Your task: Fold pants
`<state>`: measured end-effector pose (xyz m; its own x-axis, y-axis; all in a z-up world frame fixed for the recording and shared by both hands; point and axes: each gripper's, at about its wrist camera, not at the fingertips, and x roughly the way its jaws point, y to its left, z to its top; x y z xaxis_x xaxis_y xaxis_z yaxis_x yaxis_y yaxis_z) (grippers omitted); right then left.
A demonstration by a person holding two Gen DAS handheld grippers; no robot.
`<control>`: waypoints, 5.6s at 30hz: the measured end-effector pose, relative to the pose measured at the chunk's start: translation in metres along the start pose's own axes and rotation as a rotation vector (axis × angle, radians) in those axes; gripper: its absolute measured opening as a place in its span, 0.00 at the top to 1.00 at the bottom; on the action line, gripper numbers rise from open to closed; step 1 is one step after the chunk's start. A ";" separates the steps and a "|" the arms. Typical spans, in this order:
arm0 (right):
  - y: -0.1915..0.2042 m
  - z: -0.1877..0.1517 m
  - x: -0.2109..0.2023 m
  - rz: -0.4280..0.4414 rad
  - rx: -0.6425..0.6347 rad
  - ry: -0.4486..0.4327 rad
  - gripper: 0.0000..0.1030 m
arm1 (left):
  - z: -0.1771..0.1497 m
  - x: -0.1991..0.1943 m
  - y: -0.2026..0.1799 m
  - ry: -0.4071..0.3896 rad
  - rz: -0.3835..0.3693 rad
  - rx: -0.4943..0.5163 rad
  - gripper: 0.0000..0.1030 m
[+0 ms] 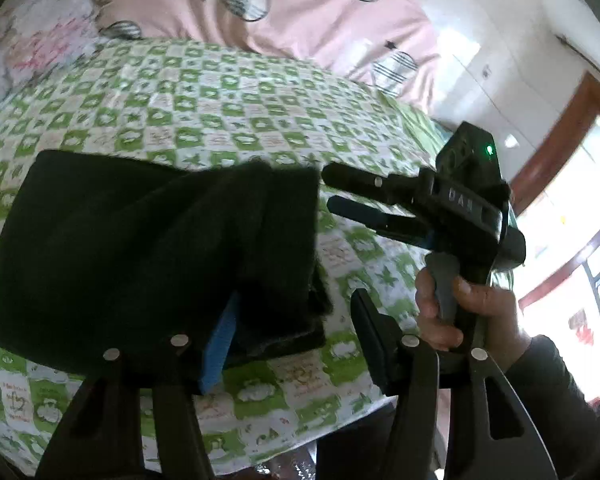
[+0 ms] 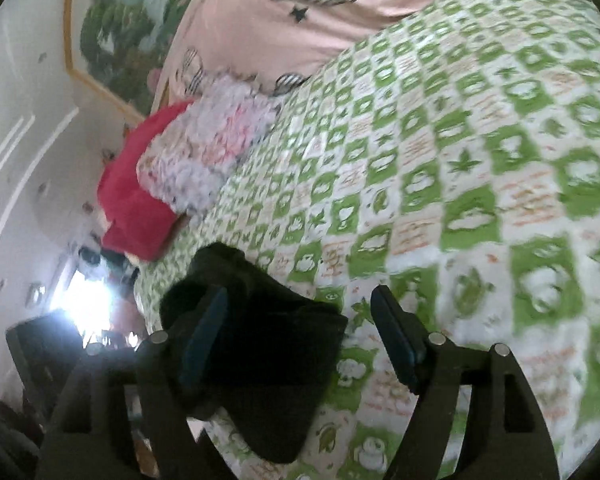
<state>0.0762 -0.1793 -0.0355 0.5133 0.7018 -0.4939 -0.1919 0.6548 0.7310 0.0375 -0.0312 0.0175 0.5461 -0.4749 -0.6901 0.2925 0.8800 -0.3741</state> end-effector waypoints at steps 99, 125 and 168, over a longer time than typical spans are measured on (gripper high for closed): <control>0.051 -0.059 0.047 -0.236 0.046 0.087 0.45 | 0.036 0.004 0.200 0.062 0.035 -0.353 0.59; 0.112 0.022 0.082 -0.118 -0.160 0.064 0.54 | 0.080 -0.087 0.213 -0.146 0.118 -0.357 0.67; 0.095 0.099 0.244 -0.086 -0.243 0.219 0.43 | 0.100 -0.048 0.332 -0.148 0.333 -0.504 0.50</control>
<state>0.2661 0.0265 -0.0405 0.3495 0.6678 -0.6572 -0.3629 0.7432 0.5621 0.1868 0.2841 -0.0121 0.6576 -0.1379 -0.7407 -0.2995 0.8542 -0.4250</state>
